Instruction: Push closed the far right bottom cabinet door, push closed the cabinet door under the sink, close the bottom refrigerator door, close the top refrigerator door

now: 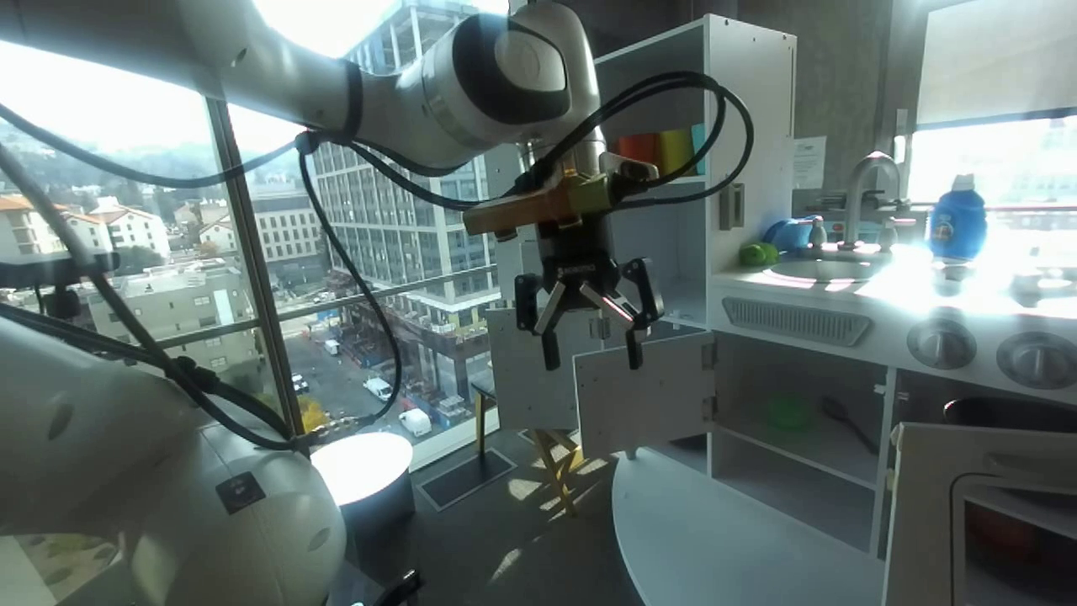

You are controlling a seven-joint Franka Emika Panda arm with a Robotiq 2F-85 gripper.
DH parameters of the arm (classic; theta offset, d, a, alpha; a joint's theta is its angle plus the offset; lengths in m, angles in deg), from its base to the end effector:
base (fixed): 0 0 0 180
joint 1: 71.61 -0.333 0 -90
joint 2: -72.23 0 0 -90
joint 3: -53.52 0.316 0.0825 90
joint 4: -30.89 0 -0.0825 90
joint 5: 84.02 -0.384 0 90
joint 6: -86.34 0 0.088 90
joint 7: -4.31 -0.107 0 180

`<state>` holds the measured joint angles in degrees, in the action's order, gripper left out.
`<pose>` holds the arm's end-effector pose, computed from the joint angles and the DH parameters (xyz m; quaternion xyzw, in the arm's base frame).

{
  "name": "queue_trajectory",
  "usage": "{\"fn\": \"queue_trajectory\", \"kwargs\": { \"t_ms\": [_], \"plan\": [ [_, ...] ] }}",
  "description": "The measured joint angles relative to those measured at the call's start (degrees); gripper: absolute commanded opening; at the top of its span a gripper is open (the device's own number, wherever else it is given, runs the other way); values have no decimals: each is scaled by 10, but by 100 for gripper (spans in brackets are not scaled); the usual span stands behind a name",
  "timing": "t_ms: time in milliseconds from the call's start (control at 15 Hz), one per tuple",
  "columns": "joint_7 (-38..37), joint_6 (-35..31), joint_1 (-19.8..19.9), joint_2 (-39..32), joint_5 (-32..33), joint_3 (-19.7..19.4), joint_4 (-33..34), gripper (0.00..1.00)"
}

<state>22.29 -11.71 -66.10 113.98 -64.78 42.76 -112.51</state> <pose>0.3060 -0.1289 0.5116 0.9917 0.0696 -0.0601 0.0899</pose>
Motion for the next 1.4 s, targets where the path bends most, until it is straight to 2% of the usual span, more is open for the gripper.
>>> {"fn": "queue_trajectory", "kwargs": {
  "t_ms": [267,533,867,1200,1400],
  "plan": [
    [-37,-50,48,-70,3,-62,31,100],
    [-73,-115,80,-174,-34,-112,84,100],
    [-150,-199,115,-325,-85,-128,156,100],
    [-192,-206,163,-450,-157,-145,259,100],
    [-193,-231,181,-493,-219,-146,305,100]
  ]
}}
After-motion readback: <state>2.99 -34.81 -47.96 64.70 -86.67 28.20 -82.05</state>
